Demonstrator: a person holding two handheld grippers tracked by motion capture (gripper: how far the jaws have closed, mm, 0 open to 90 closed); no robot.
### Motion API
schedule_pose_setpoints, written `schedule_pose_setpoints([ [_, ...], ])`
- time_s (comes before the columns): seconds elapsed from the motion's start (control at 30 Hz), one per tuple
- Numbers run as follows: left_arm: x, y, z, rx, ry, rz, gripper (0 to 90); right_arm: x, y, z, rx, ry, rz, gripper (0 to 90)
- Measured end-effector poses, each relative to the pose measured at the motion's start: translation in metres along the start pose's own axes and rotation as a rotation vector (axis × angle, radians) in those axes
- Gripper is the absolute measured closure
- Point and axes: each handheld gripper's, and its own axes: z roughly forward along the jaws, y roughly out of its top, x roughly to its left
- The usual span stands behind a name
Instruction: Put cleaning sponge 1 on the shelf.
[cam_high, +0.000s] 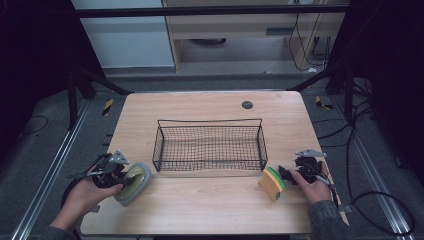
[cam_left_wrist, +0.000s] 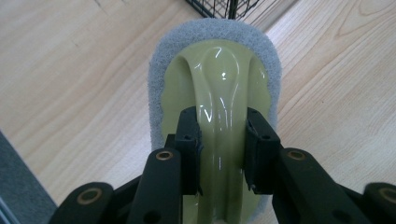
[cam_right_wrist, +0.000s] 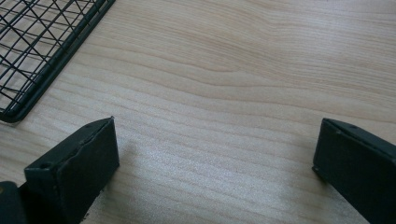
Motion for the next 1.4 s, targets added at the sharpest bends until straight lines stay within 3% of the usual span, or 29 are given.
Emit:
schedule_pose_setpoints([
  [0.2, -0.001, 0.007, -0.014, -0.051, -0.002, 0.051, 70.2, 0.000, 0.000, 0.000, 0.000, 0.000, 0.000, 0.4],
  [0.23, 0.000, 0.011, -0.018, -0.064, 0.000, 0.079, 70.2, 0.000, 0.000, 0.000, 0.000, 0.000, 0.001, 0.4],
  [0.27, 0.000, 0.011, -0.018, -0.064, 0.000, 0.079, 70.2, 0.000, 0.000, 0.000, 0.000, 0.000, 0.000, 0.4],
  [0.3, 0.000, 0.015, -0.020, -0.074, 0.008, 0.112, 70.2, 0.000, 0.000, 0.000, 0.000, 0.000, 0.001, 0.4],
  [0.43, 0.002, 0.026, -0.027, -0.101, 0.020, 0.147, 70.2, 0.001, 0.001, 0.001, -0.001, 0.000, -0.004, 0.9],
  [0.5, 0.003, 0.029, -0.028, -0.107, 0.023, 0.158, 70.2, 0.001, 0.001, 0.001, -0.001, 0.001, -0.005, 1.0],
  [0.57, 0.005, 0.040, -0.034, -0.108, 0.046, 0.202, 70.2, 0.001, 0.001, 0.001, -0.001, 0.002, -0.005, 0.9],
  [0.73, 0.006, 0.055, -0.040, -0.110, 0.054, 0.243, 70.2, 0.001, 0.001, 0.001, -0.001, 0.002, -0.007, 0.9],
  [1.03, 0.007, 0.090, -0.060, -0.128, 0.058, 0.369, 70.2, 0.001, 0.001, 0.002, 0.002, 0.007, -0.015, 0.4],
  [1.1, 0.006, 0.095, -0.061, -0.127, 0.059, 0.389, 70.2, 0.002, 0.002, 0.002, 0.002, 0.007, -0.010, 0.4],
  [1.13, 0.002, 0.104, -0.062, -0.124, 0.062, 0.431, 70.2, 0.002, 0.002, 0.002, 0.002, 0.007, -0.010, 0.4],
  [1.23, -0.003, 0.116, -0.059, -0.122, 0.072, 0.477, 70.2, 0.002, 0.002, 0.002, 0.000, 0.005, -0.013, 0.5],
  [1.37, -0.007, 0.128, -0.051, -0.124, 0.087, 0.511, 70.2, 0.002, 0.001, 0.002, -0.001, 0.001, -0.010, 0.7],
  [1.4, -0.007, 0.136, -0.043, -0.124, 0.097, 0.491, 70.2, 0.002, 0.001, 0.002, -0.001, 0.002, -0.009, 0.7],
])
